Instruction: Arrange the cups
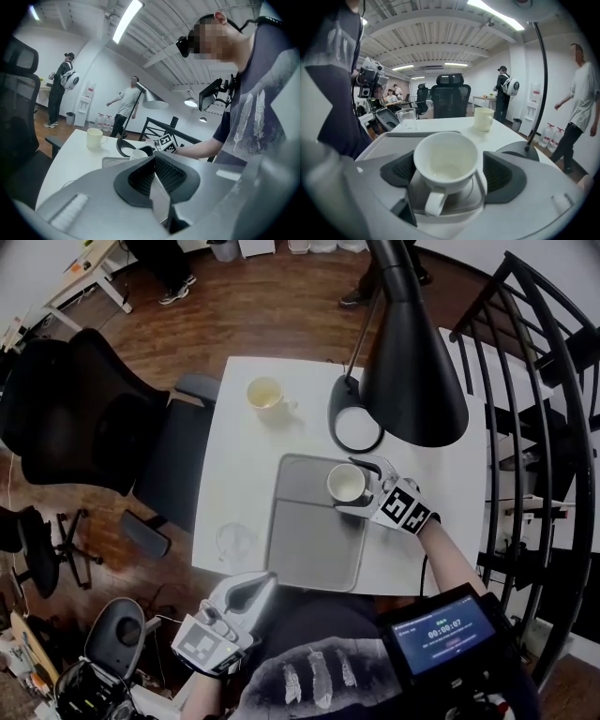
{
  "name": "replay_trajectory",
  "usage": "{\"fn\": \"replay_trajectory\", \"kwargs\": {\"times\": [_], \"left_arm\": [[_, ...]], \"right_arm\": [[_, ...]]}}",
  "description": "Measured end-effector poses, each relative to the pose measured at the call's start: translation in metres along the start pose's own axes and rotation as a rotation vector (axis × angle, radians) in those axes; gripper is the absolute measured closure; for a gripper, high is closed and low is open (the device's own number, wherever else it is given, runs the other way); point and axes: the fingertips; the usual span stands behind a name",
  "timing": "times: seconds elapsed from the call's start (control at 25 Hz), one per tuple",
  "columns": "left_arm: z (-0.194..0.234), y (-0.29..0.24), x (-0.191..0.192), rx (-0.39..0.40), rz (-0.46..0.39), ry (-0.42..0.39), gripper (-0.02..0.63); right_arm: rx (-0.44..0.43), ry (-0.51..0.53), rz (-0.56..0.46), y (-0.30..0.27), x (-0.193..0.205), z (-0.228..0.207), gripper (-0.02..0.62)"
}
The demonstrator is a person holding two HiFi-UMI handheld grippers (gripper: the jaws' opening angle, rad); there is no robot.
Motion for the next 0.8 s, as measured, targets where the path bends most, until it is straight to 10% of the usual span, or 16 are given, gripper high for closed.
{"fn": "replay_trajectory", "kwargs": {"times": [0.8], "left_arm": [[-0.069,-0.016,-0.023,0.18,-0.046,-0.134,0.591]], "right_arm": [[0.173,0.019,-0.262,0.16,-0.121,0.011,0.127]]}}
Point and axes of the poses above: the fingertips, and each gripper's own axes: y backward along the fingers, z to its left, x out of its underside, and after that the axes turned 6 degrees about y, right-handed
